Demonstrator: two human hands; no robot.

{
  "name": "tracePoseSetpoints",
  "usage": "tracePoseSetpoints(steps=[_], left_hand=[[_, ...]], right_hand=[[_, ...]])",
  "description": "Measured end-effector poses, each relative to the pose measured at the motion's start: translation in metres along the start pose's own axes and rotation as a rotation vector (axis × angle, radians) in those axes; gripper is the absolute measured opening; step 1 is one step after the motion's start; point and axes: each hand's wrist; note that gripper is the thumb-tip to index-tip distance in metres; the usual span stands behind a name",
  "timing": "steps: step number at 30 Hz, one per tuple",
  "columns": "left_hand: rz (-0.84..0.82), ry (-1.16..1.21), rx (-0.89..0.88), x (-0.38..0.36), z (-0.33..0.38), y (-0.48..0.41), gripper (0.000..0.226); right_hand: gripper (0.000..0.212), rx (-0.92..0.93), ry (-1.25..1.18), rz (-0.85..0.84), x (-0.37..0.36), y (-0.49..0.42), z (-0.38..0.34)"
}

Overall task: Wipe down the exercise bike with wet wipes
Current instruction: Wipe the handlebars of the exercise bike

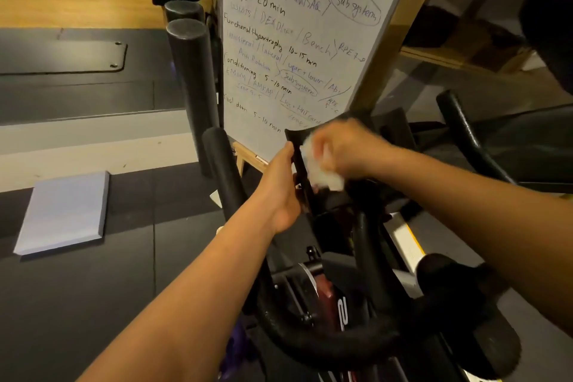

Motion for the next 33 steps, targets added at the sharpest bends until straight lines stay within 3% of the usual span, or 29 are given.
tracePoseSetpoints(steps=[2, 3, 6, 8, 10, 12, 14, 16, 21, 23, 26, 27, 29, 31, 33], left_hand=[[-0.017, -0.032, -0.011, 0.0, -0.001, 0.001, 0.05], [-0.019, -0.048, -0.024, -0.001, -0.003, 0.003, 0.049], [0.022, -0.084, -0.076, -0.006, -0.004, 0.01, 0.04], [0.057, -0.16, -0.146, -0.011, -0.007, 0.016, 0.036], [0.088, -0.45, -0.329, -0.01, -0.013, 0.019, 0.04], [0.131, -0.766, -0.625, -0.007, -0.017, 0.019, 0.04], [0.17, -0.982, -0.784, -0.004, -0.025, 0.016, 0.054], [0.206, -1.13, -0.832, -0.007, -0.03, 0.016, 0.064], [0.115, -1.324, -0.94, -0.041, -0.021, 0.01, 0.058], [0.079, -1.456, -0.966, -0.057, -0.019, -0.001, 0.058], [-0.015, -1.535, -0.936, -0.079, -0.014, -0.021, 0.06], [-0.041, -1.553, -0.913, -0.083, -0.013, -0.028, 0.06], [-0.058, -1.65, -0.908, -0.086, -0.013, -0.043, 0.061], [-0.053, -1.742, -0.932, -0.085, -0.011, -0.054, 0.061], [-0.065, -1.766, -0.899, -0.082, -0.008, -0.058, 0.062]], right_hand=[[0.007, 0.022, 0.186, 0.315, 0.008, -0.012, 0.01], [0.012, 0.044, 0.403, 0.311, 0.006, -0.014, 0.009], [0.025, 0.047, 0.749, -0.092, -0.018, -0.008, -0.012], [0.029, 0.068, 0.725, -0.292, -0.024, 0.001, -0.019], [0.016, 0.142, 0.68, -0.346, -0.006, 0.0, -0.012], [0.01, 0.079, 0.496, -0.144, 0.023, -0.006, 0.004], [0.014, -0.053, 0.296, 0.118, 0.042, -0.008, 0.023], [0.013, -0.147, 0.233, 0.115, 0.035, 0.002, 0.039], [0.02, -0.178, 0.224, -0.203, 0.017, 0.038, 0.051], [0.016, -0.236, 0.186, -0.145, 0.031, 0.037, 0.061], [0.006, -0.318, -0.02, 0.178, 0.036, 0.017, 0.078], [0.011, -0.321, -0.026, 0.17, 0.032, 0.01, 0.081], [0.027, -0.332, -0.017, -0.056, 0.01, 0.005, 0.084], [0.019, -0.345, 0.033, -0.271, -0.01, 0.013, 0.087], [0.017, -0.329, 0.07, -0.319, -0.007, 0.014, 0.099]])
Point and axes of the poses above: each hand's wrist, its own y-axis away from the middle knuckle, its own x-axis out of the back of the hand, z = x × y, and after that the axes turned 8 degrees about y, right-handed
